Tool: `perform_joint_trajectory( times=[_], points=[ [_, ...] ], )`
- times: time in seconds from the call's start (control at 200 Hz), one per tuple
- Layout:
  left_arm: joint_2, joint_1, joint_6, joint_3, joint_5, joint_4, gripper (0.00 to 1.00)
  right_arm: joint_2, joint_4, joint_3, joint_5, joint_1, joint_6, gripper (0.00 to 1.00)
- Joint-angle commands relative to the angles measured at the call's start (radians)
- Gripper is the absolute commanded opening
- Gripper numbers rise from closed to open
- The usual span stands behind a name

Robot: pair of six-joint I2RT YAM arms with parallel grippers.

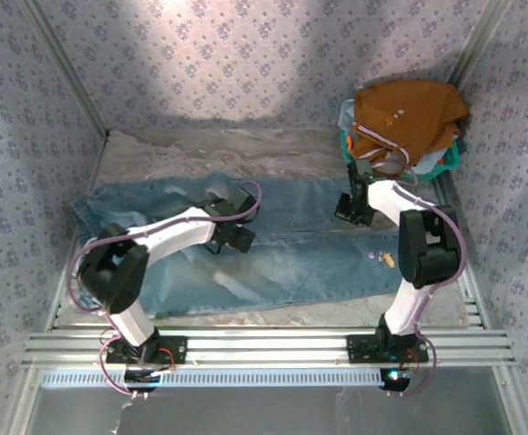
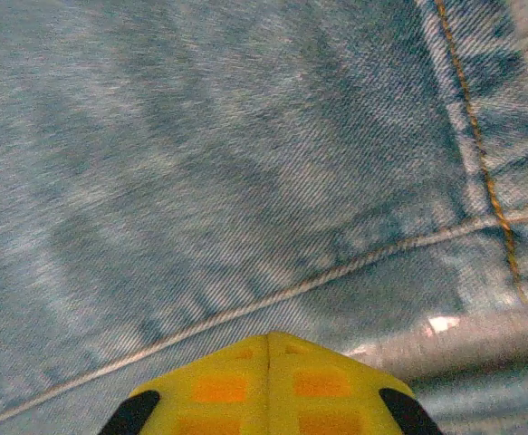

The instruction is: Fold and stack the trousers

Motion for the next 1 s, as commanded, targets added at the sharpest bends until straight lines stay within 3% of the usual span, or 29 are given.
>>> perform_joint_trajectory(
  times=[0.0,0.095,0.225,0.295,0.48,0.63,0.755,0.994],
  points=[
    [-0.151,0.056,-0.076,0.04,0.002,-0.061,0.92,-0.024,-0.048,0.115,0.07,0.074,0.007,0.15],
    [-0.234,0.159,-0.152,0.0,-0.008,-0.067,0.92,0.091,-0.039,0.236,0.047,0.12,0.009,0.18],
    [-0.328,0.292,-0.262,-0.094,-0.018,-0.06,0.93,0.291,-0.078,0.405,0.03,0.133,0.031,0.03],
    [-0.39,0.34,-0.302,-0.138,-0.016,-0.055,0.92,0.332,-0.087,0.41,0.024,0.114,0.043,0.0],
    [-0.522,0.398,-0.312,-0.209,-0.013,-0.033,0.93,0.223,-0.061,0.197,0.005,0.035,0.034,0.0],
    [-0.536,0.413,-0.314,-0.219,0.002,-0.01,0.93,0.146,-0.046,0.064,0.003,-0.076,0.023,0.0],
    [-0.497,0.414,-0.32,-0.18,0.035,0.001,0.93,0.14,-0.014,0.043,-0.043,-0.236,-0.004,0.0],
    [-0.407,0.444,-0.315,-0.083,0.039,-0.011,0.94,0.136,-0.013,0.046,-0.025,-0.396,0.013,0.0]
  ],
)
